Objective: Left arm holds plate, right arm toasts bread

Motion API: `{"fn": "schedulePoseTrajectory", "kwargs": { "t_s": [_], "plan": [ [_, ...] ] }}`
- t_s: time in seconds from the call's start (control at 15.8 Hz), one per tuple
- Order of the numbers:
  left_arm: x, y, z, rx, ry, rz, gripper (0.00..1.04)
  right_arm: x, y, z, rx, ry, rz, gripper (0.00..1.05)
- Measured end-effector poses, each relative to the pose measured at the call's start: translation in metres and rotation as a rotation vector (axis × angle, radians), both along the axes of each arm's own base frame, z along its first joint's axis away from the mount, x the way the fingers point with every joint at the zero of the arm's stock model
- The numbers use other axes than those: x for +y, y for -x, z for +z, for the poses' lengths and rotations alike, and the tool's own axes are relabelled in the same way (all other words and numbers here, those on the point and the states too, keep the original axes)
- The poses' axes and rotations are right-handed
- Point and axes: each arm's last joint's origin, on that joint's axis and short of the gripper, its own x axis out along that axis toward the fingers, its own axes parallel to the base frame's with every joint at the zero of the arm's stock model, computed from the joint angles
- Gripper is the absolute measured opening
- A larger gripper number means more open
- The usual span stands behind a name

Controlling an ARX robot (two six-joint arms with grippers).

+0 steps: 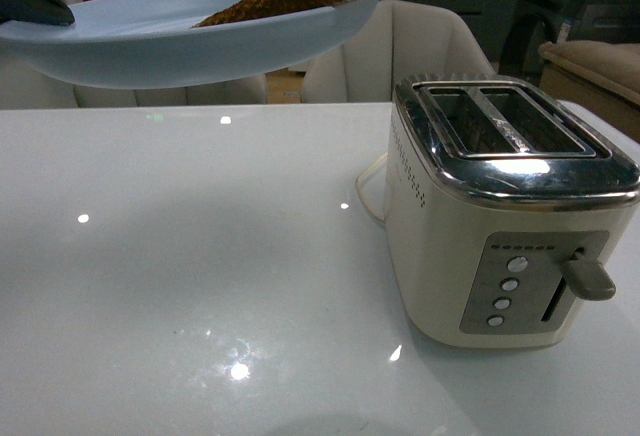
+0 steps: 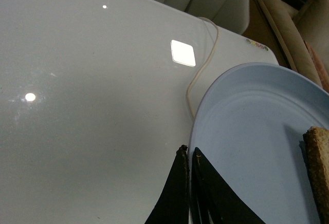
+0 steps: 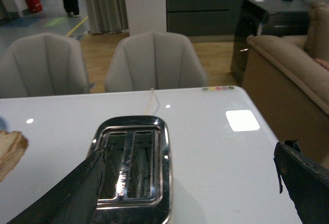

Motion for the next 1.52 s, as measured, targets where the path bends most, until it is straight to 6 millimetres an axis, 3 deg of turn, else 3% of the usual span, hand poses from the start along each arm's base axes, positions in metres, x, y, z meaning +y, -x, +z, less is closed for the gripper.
{"fn": "schedulePoseTrajectory", "kwargs": {
  "t_s": [0.19,0.63,0.95,1.14,1.2,1.52],
  "plan": [
    [0.0,0.0,0.0,0.0,0.0,0.0,0.02,0.033,-0.024,-0.021,0.147,-0.167,0.178,0.98],
    [0.0,0.0,0.0,0.0,0.0,0.0,0.02,0.072,-0.062,-0.021,0.396,-0.82,0.44,0.98],
    [0.0,0.0,0.0,0.0,0.0,0.0,0.02,0.085,-0.079,-0.037,0.606,-0.947,0.442,0.98],
    [0.0,0.0,0.0,0.0,0.0,0.0,0.02,0.087,-0.08,-0.037,0.631,-0.957,0.488,0.98],
    [0.0,0.0,0.0,0.0,0.0,0.0,0.02,0.086,-0.082,-0.038,0.641,-0.962,0.493,0.91],
    [0.0,0.0,0.0,0.0,0.0,0.0,0.02,0.089,-0.09,-0.044,0.668,-0.959,0.489,0.35]
  ]
}}
